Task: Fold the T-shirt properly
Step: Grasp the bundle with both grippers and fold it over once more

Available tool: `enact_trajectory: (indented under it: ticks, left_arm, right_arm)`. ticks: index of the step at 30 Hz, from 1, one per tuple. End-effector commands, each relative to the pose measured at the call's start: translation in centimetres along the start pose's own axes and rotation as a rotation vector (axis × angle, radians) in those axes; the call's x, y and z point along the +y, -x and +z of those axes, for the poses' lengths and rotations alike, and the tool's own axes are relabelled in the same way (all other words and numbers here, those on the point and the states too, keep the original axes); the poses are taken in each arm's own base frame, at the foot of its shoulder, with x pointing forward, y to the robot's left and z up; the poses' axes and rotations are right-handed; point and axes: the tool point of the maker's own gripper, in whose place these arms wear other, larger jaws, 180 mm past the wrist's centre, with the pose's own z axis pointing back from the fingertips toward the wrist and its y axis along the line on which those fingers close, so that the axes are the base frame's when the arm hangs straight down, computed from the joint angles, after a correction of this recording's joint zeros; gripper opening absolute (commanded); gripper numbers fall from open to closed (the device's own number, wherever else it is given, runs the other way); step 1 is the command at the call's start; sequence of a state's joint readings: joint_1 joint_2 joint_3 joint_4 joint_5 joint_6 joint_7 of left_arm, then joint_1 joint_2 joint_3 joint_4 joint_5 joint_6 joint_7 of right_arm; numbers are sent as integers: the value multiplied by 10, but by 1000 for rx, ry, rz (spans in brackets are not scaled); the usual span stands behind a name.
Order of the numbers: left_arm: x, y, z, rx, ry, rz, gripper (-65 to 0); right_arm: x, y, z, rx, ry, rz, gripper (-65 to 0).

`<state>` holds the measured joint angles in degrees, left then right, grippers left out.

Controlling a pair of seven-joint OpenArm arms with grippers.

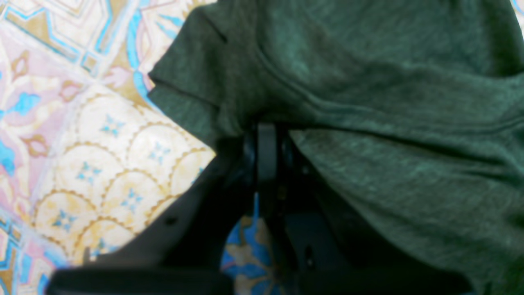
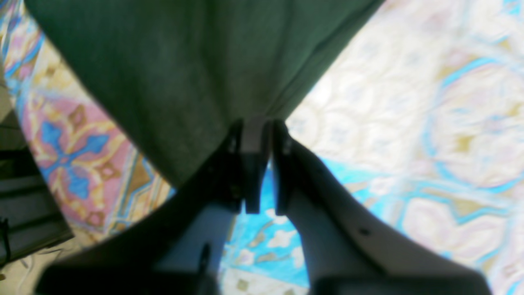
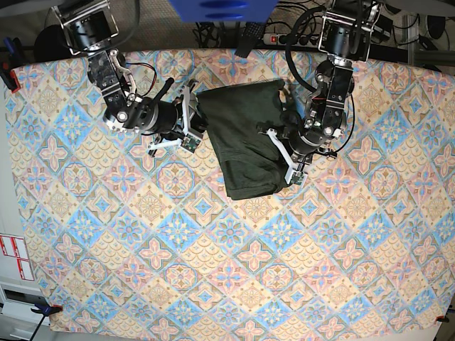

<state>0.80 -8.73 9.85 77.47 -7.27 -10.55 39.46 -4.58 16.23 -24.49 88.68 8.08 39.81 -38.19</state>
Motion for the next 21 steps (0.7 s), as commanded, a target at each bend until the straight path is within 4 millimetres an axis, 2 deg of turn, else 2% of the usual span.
enact_trajectory:
  ticks: [1, 7, 11, 14, 16, 19, 21]
  left_arm:
    - [10, -14, 3, -37, -23, 7, -650]
    - [63, -18, 16, -73, -133, 130, -650]
    - [104, -31, 40, -152, -223, 215, -650]
    - [130, -26, 59, -182, -290, 265, -650]
    - [135, -28, 72, -207, -312, 264, -650]
    - [129, -27, 88, -229, -321, 234, -650]
    - [124, -26, 99, -244, -322, 216, -650]
  right_arm:
    - [-5, -18, 6, -57, 11, 18, -605]
    - [-2, -40, 12, -107, 19, 59, -605]
    - [7, -53, 6, -123, 7, 49, -605]
    - [18, -66, -2, -136, -15, 43, -605]
    - [32, -77, -8, -152, -47, 53, -605]
    - [38, -92, -14, -160, -72, 97, -606]
    - [47, -112, -19, -193, -95, 126, -606]
